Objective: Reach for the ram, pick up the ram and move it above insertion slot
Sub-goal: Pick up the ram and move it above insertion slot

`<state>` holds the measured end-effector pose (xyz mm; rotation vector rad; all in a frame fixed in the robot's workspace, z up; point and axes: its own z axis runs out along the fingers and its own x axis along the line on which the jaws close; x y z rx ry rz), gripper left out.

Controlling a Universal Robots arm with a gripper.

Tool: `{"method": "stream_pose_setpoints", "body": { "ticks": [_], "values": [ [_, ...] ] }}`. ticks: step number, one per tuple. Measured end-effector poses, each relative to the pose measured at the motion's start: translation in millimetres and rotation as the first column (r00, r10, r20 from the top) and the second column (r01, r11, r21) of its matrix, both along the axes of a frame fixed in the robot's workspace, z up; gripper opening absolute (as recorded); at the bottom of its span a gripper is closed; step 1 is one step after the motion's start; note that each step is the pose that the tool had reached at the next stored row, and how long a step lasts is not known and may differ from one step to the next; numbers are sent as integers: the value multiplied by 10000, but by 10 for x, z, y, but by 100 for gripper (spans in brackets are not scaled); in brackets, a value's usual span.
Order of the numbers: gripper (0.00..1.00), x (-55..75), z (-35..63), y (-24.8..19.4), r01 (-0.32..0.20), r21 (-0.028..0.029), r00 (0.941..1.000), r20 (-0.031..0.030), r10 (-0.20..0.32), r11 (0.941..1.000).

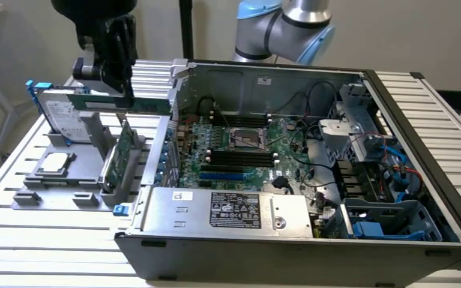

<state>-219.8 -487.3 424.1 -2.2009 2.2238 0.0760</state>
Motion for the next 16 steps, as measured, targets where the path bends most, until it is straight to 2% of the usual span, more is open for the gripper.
{"method": "stream_pose_setpoints", "body": {
  "ticks": [10, 16],
  "values": [
    [14, 454, -3, 47, 1, 36, 10000, -8, -1, 10000],
    [14, 727, -29, 114, 0, 38, 10000, -17, 0, 10000]
  ]
}}
